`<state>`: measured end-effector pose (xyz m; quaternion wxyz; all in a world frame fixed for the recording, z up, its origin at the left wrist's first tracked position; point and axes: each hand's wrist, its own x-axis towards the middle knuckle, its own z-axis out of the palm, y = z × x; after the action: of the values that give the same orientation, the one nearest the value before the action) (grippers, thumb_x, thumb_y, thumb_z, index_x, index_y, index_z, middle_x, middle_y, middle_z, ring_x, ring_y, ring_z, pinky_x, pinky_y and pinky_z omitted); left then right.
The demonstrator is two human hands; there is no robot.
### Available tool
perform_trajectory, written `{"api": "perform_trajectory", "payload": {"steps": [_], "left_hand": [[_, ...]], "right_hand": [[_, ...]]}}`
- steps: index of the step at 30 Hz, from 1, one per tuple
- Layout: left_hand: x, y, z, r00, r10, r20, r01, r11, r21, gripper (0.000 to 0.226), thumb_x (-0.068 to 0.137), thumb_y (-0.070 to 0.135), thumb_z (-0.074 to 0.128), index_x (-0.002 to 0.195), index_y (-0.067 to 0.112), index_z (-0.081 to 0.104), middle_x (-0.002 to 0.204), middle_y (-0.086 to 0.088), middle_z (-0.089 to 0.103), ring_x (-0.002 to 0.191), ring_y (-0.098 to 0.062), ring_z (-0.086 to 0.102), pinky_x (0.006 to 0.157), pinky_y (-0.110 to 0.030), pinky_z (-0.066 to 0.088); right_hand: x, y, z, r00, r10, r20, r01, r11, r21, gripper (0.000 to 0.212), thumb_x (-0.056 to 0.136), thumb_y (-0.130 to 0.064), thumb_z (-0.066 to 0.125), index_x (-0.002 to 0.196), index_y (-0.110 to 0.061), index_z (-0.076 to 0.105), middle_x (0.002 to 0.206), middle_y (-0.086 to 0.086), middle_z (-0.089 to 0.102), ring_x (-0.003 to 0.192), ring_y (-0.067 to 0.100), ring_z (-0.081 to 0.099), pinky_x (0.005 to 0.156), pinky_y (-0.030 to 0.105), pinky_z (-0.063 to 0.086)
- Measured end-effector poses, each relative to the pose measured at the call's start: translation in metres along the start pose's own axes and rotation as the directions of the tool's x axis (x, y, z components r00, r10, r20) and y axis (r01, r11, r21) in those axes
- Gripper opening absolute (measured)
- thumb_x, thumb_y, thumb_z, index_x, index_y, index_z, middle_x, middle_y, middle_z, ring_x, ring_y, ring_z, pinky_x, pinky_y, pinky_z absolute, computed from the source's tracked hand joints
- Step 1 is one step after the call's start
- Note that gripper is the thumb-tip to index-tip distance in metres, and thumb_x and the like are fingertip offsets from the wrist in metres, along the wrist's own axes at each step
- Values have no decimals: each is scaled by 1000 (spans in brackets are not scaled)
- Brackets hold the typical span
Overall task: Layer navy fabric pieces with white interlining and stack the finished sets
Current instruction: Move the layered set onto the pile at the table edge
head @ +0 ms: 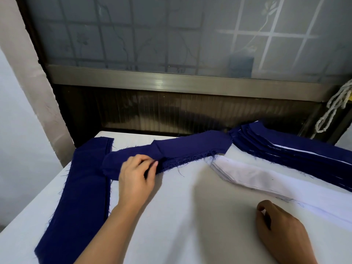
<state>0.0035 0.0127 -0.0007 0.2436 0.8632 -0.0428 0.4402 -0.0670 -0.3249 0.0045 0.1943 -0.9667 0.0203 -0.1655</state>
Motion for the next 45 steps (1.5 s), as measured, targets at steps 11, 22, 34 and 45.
{"api": "perform_trajectory", "payload": {"steps": [11,22,34,45], "left_hand": [[-24,69,4,500,235,834,671,504,-544,13,90,21,71,78,25,70,72,8,57,66,-6,55,63,-20,46],[-17,49,0,366,411,835,831,258,-492,41,90,20,70,118,-8,63,122,-15,66,109,-26,62,98,-33,44],[1,32,-17,583,170,794,765,-444,-467,34,97,13,46,123,-6,60,121,-25,65,115,-36,62,101,-42,46],[-3,12,-2,665,-673,323,684,376,-625,21,90,12,58,70,12,50,66,4,56,66,-12,51,62,-31,43]], "right_hand": [[-2,6,1,976,-206,-68,202,978,-53,55,67,-20,80,118,-13,63,98,-2,64,76,17,63,65,32,52],[-1,-24,21,829,-524,-194,540,840,39,94,65,-35,78,145,-12,35,154,6,37,138,20,40,107,37,34],[4,-14,37,782,-525,-336,554,832,-13,18,80,-16,53,80,-13,71,81,-7,70,81,8,67,107,43,34],[6,68,-16,866,187,-463,-91,971,222,29,83,-8,71,108,-19,61,77,-8,61,93,28,52,93,38,37]]}}
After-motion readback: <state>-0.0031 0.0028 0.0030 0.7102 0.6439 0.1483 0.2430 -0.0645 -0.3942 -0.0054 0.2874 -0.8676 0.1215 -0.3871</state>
